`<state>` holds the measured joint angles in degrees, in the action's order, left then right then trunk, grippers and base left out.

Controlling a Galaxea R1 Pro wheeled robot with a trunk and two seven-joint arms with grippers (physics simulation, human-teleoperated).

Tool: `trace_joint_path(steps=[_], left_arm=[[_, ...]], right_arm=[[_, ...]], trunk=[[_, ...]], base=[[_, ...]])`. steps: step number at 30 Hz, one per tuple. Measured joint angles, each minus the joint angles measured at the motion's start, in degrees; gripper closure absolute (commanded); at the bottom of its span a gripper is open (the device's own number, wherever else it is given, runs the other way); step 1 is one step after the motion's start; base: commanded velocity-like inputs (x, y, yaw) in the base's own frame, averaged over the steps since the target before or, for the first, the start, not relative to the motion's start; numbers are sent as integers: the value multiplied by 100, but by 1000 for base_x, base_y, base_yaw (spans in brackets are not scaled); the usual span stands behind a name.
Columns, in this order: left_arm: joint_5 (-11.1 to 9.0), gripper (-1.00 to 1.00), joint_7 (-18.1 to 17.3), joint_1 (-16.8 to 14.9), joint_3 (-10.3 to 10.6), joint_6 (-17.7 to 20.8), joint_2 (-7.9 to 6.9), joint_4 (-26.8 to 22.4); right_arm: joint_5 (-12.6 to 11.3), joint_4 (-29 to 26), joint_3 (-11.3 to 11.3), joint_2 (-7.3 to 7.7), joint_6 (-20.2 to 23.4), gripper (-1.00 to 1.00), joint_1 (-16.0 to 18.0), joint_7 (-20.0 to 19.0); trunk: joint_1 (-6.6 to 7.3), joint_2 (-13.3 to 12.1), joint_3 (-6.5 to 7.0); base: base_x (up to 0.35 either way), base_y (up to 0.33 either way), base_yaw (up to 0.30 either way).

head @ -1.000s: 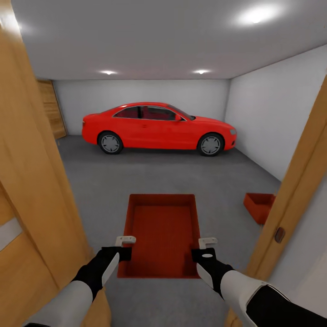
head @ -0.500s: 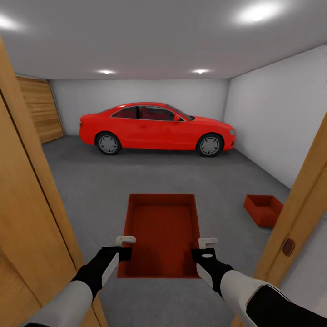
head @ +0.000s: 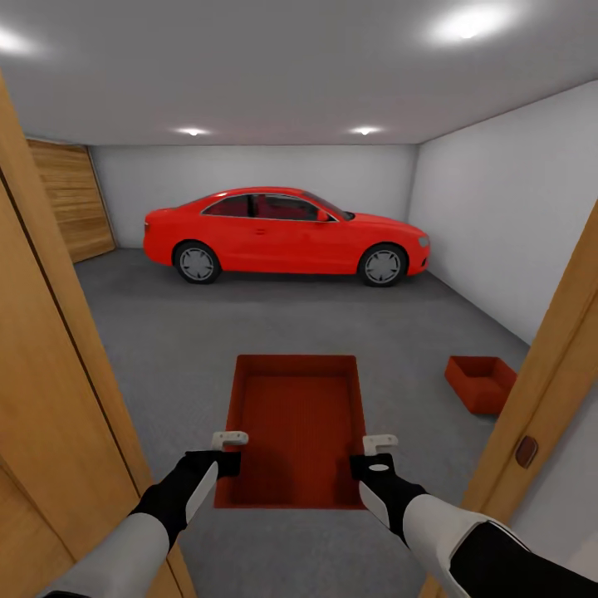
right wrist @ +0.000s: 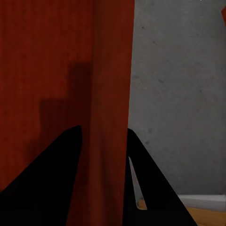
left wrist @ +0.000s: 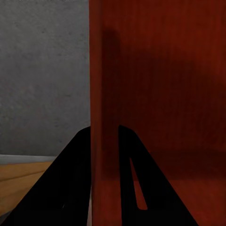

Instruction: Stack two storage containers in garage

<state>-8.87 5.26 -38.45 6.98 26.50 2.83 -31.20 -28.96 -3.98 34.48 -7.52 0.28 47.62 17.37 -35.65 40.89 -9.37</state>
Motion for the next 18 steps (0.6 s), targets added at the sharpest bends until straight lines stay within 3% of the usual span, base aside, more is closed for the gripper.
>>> trace_joint_path(steps=[18], left_arm=[[35, 100, -10, -1, -17, 16, 3, -13]], right_arm=[[5, 2, -13, 0, 0, 100, 3, -6]], trunk=[[0, 0, 0]], base=[[57, 0, 0]])
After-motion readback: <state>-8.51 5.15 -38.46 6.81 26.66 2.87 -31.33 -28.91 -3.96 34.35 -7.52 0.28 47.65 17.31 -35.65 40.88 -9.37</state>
